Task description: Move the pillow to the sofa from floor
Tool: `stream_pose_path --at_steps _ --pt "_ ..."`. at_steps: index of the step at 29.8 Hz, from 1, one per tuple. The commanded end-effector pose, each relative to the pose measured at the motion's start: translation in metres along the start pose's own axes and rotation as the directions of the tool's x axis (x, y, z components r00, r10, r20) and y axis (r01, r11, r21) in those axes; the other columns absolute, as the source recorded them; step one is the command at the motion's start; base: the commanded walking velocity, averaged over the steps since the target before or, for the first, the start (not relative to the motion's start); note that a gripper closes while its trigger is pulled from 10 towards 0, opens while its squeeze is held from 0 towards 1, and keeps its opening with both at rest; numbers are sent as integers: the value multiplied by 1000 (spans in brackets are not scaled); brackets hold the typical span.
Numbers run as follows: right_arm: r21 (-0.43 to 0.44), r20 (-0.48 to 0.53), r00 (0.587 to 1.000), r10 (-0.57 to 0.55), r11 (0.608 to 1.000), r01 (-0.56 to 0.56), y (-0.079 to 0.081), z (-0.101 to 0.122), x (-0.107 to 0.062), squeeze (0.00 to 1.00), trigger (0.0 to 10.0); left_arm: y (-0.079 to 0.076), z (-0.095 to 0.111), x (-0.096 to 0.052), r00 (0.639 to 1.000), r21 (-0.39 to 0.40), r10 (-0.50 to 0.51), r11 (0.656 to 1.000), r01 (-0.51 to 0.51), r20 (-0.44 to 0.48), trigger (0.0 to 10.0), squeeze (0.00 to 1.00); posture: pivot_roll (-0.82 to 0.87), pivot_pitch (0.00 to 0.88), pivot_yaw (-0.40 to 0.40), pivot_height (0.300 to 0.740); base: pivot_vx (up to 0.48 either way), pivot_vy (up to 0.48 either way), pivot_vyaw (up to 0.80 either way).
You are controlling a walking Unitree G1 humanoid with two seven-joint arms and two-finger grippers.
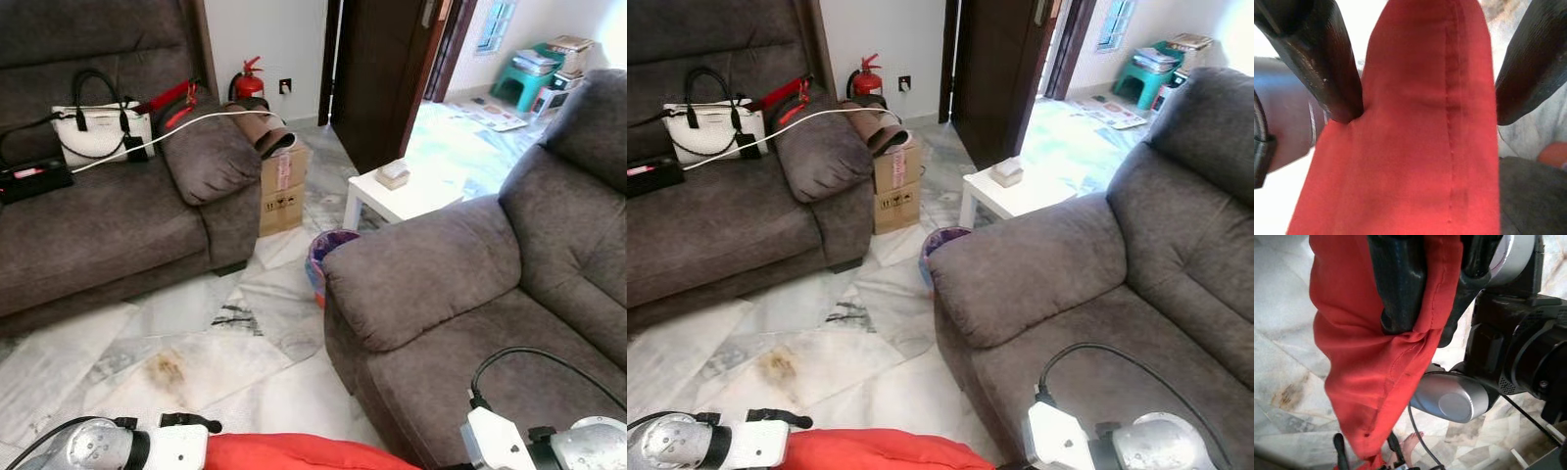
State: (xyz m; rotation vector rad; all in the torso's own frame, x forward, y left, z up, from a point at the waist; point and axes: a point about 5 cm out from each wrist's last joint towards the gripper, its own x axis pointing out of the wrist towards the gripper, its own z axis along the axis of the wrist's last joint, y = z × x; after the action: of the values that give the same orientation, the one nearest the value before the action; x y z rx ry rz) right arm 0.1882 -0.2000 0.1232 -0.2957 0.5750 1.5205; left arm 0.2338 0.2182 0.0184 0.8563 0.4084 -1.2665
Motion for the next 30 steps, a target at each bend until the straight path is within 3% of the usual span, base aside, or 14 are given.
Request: stream_pose_path --at_steps 1,2,3,4,19,30 --pt "-80 54 998 20 997 -15 4 20 -9 0 10000 -2 -2 2 1000 9 -20 1000 20 -10 10000 0 -129 119 -65 740 0 0 0" --pt "-78 53 998 19 997 -15 4 20 -10 0 10000 -2 -2 3 1000 13 -18 1000 18 -12 7686 0 -131 119 -69 740 0 0 0" --pt "-77 53 998 19 997 -15 5 20 -10 0 10000 -1 -1 3 1000 17 -15 1000 16 -13 7686 0 -131 119 -69 740 0 0 0" --pt "-75 52 998 19 997 -15 5 20 -11 0 10000 0 -1 4 1000 19 -8 1000 8 -11 0 0 -131 118 -69 740 0 0 0" --pt "-62 54 998 20 998 -16 6 17 -2 0 10000 10 20 11 994 89 -51 995 42 95 0 0 -116 112 -52 740 0 0 0" --pt "-53 37 999 -4 999 6 1 13 4 0 10000 0 21 15 989 80 -102 992 93 111 0 0 -106 108 -53 740 0 0 0"
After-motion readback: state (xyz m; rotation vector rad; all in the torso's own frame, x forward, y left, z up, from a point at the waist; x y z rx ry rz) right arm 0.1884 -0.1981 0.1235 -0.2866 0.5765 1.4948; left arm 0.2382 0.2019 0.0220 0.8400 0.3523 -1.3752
